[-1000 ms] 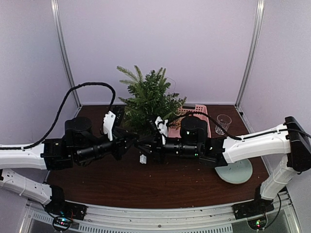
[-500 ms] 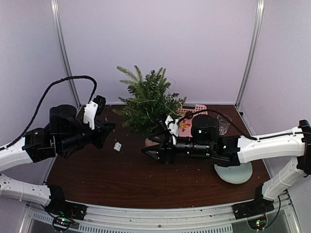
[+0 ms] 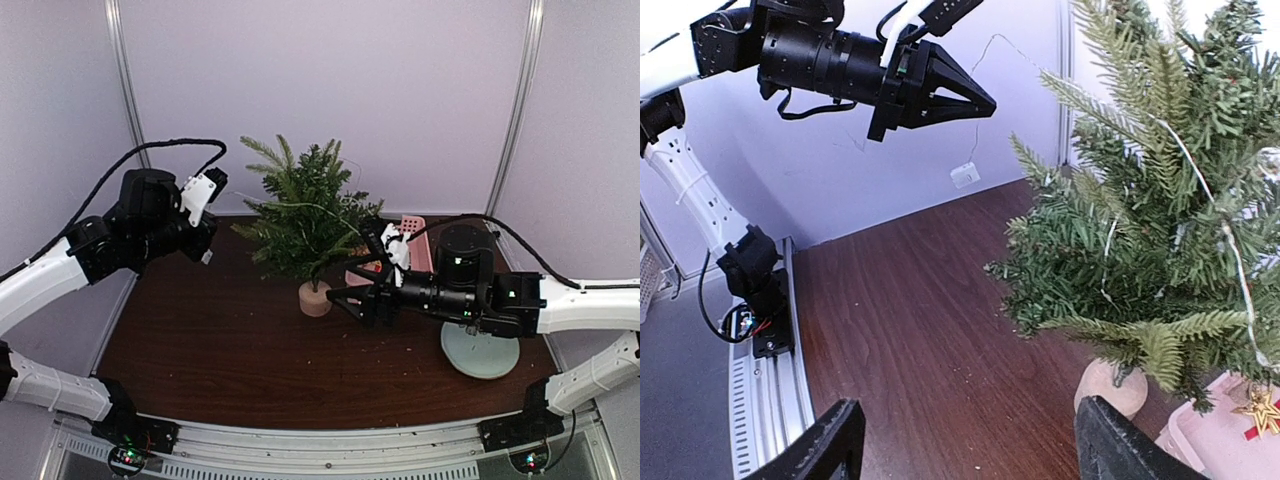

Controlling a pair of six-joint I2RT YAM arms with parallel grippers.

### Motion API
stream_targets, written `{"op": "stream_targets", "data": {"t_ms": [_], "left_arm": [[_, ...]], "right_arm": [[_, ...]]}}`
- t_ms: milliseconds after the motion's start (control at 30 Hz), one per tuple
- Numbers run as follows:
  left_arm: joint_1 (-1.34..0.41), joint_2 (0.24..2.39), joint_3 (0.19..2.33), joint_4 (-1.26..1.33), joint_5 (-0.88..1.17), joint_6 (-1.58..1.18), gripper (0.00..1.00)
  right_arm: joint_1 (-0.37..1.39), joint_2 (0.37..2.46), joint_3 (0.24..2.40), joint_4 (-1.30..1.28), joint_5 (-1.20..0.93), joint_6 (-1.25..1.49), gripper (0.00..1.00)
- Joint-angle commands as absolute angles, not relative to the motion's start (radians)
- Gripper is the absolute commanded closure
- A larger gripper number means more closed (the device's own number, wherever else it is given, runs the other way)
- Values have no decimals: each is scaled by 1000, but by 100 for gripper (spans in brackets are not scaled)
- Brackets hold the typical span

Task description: Decorate the small christmas tree

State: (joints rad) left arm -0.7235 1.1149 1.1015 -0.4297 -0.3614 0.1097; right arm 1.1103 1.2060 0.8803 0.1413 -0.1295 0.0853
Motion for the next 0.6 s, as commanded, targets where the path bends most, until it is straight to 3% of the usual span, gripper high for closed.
{"op": "stream_targets", "data": {"t_ms": [0,267,567], "left_arm": [[-631,1174,1156,-304,-315,255,100],[-477,1231,1123,10,-89,211,100],[-445,1405,1174,258,166,158,100]], "right_arm": [[1094,1157,867,83,-51,89,26],[1088,1120,871,34,-19,80,27],[1085,1116,878,20,-5,85,27]]}}
